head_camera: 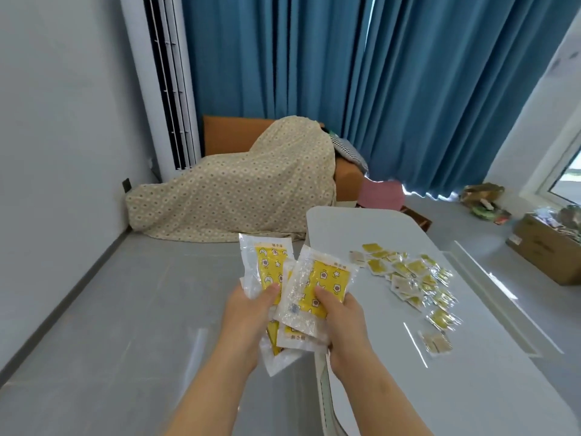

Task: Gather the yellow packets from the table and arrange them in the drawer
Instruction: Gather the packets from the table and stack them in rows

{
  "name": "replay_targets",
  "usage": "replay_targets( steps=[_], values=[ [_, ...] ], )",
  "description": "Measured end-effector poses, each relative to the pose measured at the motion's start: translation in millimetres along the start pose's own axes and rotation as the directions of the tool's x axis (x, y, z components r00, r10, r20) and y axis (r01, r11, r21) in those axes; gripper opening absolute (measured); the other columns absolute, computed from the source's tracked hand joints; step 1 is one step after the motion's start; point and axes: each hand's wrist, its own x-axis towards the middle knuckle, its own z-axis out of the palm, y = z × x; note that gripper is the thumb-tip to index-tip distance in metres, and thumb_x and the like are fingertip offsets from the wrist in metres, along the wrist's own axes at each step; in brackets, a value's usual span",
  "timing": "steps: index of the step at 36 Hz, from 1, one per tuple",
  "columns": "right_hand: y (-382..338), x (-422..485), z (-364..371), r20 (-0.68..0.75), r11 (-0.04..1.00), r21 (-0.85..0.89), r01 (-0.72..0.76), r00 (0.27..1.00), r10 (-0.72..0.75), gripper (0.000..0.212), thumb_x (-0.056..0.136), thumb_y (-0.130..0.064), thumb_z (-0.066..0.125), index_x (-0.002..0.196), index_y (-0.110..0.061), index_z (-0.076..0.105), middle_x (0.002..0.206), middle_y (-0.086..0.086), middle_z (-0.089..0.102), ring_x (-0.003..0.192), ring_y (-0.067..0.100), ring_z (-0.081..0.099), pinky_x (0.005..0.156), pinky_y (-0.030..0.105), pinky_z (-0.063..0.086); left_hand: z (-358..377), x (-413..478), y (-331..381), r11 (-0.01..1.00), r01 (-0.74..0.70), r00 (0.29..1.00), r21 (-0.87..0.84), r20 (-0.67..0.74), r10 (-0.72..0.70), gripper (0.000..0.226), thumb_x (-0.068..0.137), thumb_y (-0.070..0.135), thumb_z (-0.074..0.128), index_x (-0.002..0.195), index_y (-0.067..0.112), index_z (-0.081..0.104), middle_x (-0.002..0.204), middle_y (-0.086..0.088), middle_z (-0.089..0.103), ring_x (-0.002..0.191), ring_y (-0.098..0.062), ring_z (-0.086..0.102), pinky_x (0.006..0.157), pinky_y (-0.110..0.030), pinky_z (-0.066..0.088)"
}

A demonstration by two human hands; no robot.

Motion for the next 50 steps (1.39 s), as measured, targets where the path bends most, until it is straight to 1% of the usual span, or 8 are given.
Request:
replay_targets(
  steps=[6, 14, 26, 30, 33, 36, 41, 50],
  values=[
    [-26.0, 58.3, -26.5, -0.064, 0.999, 0.010, -0.038, 0.997, 0.038, 0.001, 0.090, -0.014, 0.059, 0.089, -0.015, 0.059, 0.090, 0.007, 0.068, 0.079, 0.022, 0.066, 0.064, 0.032, 0.054, 59.8, 48.4, -7.6, 0.998, 0.057, 0.998, 0.027, 0.040, -0.058, 0.009, 0.089, 0.009, 0.061, 0.090, 0.015, 0.067, 0.079, -0.004, 0.074, 0.077, -0.024, 0.070, 0.071, -0.037, 0.055],
    [-57.2, 125.2, -82.2, -0.069, 0.997, 0.018, -0.069, 0.995, 0.070, 0.003, 0.090, -0.016, 0.060, 0.088, -0.016, 0.058, 0.086, 0.003, 0.067, 0.074, 0.017, 0.064, 0.058, 0.028, 0.050, 141.9, 89.2, -21.0, 0.993, 0.108, 0.993, 0.049, 0.043, -0.110, 0.011, 0.088, 0.008, 0.061, 0.099, 0.011, 0.065, 0.086, -0.007, 0.072, 0.078, -0.024, 0.069, 0.069, -0.036, 0.055],
    [-97.0, 212.9, -216.6, 0.168, 0.984, -0.143, -0.110, 0.977, 0.134, 0.005, 0.091, -0.014, 0.059, 0.087, -0.016, 0.057, 0.082, -0.002, 0.065, 0.069, 0.011, 0.063, 0.060, 0.027, 0.053, 288.0, 85.1, -87.1, 0.995, 0.101, 0.969, -0.020, -0.224, -0.103, 0.010, 0.088, 0.008, 0.061, 0.096, 0.013, 0.066, 0.093, -0.010, 0.072, 0.086, -0.029, 0.068, 0.080, -0.044, 0.054],
    [-110.5, 218.5, -267.0, 0.250, 0.969, -0.221, -0.111, 0.954, 0.166, 0.002, 0.091, -0.013, 0.059, 0.091, -0.015, 0.060, 0.084, -0.001, 0.067, 0.069, 0.011, 0.065, 0.057, 0.025, 0.052, 333.4, 55.5, -106.8, 0.993, 0.093, 0.941, -0.076, -0.320, -0.112, 0.017, 0.088, 0.009, 0.062, 0.104, 0.010, 0.065, 0.094, -0.010, 0.072, 0.086, -0.029, 0.068, 0.077, -0.042, 0.055],
    [-116.7, 216.2, -298.9, 0.308, 0.963, -0.247, -0.104, 0.934, 0.180, 0.002, 0.090, -0.014, 0.060, 0.088, -0.015, 0.060, 0.087, 0.002, 0.068, 0.075, 0.015, 0.066, 0.070, 0.033, 0.055, 360.3, 31.5, -117.4, 0.993, 0.070, 0.916, -0.092, -0.388, -0.101, 0.012, 0.087, 0.009, 0.063, 0.099, 0.011, 0.066, 0.089, -0.007, 0.071, 0.080, -0.026, 0.068, 0.071, -0.038, 0.055],
    [-117.2, 208.3, -327.9, 0.351, 0.961, -0.257, -0.102, 0.916, 0.191, 0.003, 0.090, -0.015, 0.061, 0.087, -0.016, 0.060, 0.087, 0.002, 0.068, 0.076, 0.016, 0.065, 0.071, 0.032, 0.054, 380.4, 7.2, -127.3, 0.995, 0.052, 0.894, -0.080, -0.440, -0.082, 0.008, 0.087, 0.009, 0.064, 0.092, 0.014, 0.065, 0.083, -0.005, 0.070, 0.075, -0.022, 0.067, 0.063, -0.033, 0.053],
    [-113.9, 188.1, -385.8, 0.403, 0.957, -0.267, -0.113, 0.889, 0.217, 0.003, 0.089, -0.013, 0.062, 0.088, -0.015, 0.060, 0.087, 0.003, 0.069, 0.074, 0.016, 0.066, 0.065, 0.029, 0.054, 413.1, -42.4, -156.9, 0.998, 0.034, 0.873, -0.058, -0.484, -0.058, 0.009, 0.086, 0.010, 0.064, 0.092, 0.017, 0.064, 0.085, -0.005, 0.071, 0.081, -0.028, 0.067, 0.083, -0.050, 0.052],
    [-115.5, 150.2, -507.5, 0.442, 0.923, -0.374, -0.086, 0.859, 0.259, 0.005, 0.088, -0.012, 0.063, 0.084, -0.014, 0.061, 0.082, 0.001, 0.067, 0.078, 0.019, 0.064, 0.078, 0.036, 0.053, 485.4, -138.1, -209.3, 0.994, 0.043, 0.863, -0.105, -0.497, -0.090, 0.010, 0.086, 0.009, 0.065, 0.089, 0.019, 0.064, 0.080, 0.000, 0.069, 0.069, -0.016, 0.064, 0.048, -0.023, 0.048]
  ],
)
